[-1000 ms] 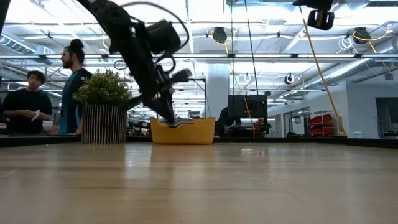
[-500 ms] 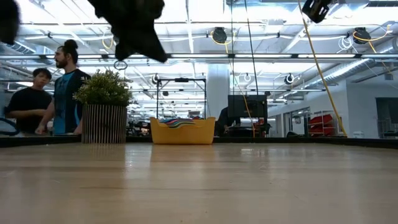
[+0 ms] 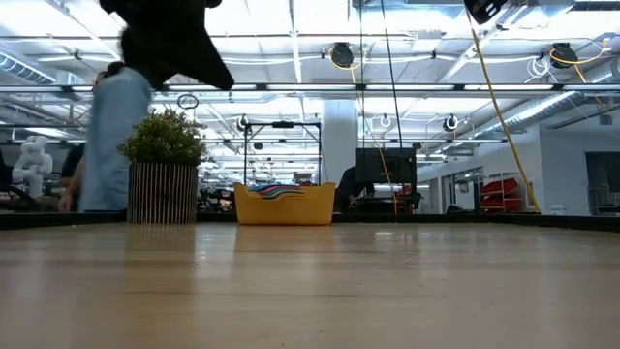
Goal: Nest measuring cups in basket
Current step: Return to Home Position
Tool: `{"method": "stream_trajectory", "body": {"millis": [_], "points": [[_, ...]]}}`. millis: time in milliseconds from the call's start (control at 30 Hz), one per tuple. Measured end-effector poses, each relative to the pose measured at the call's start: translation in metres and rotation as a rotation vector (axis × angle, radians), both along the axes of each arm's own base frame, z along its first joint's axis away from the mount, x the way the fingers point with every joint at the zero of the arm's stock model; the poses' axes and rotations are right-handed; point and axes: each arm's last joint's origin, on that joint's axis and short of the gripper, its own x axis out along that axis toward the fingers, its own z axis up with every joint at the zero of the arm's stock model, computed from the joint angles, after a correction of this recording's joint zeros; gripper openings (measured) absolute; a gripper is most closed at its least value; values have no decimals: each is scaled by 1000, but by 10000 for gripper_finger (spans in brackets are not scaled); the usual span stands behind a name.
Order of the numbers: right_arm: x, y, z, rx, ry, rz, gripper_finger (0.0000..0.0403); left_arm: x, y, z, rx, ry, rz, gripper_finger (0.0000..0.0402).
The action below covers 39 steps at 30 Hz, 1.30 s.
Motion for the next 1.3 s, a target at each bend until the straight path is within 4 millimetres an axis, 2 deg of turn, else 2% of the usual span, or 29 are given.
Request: {"method": "stream_trajectory", "body": {"millis": [200,367,600,767,933,1100,1233,1300], "points": [[1,-3,-2,-109,0,-57,0,-6,-1,-18,14,-178,-40,6],[6,-4,-21,-117,-32,-54,0,-10,6,-31,37,-265,-74,4],[12,-5,-56,-102,-132,-46,0,-23,29,-36,54,-338,-138,3],[15,-6,-86,-95,-167,-55,0,-41,52,-40,84,-399,-110,5],[16,-7,-114,-192,-245,-30,0,-60,71,-45,109,-469,-68,4],[15,-9,-140,-184,-285,-56,0,-71,80,-47,119,-493,-47,4],[12,-8,-154,-182,-303,-58,0,-73,83,-50,132,-483,-40,20],[11,-7,-162,-169,-304,-62,0,-73,82,-49,64,-501,-8,25]]}}
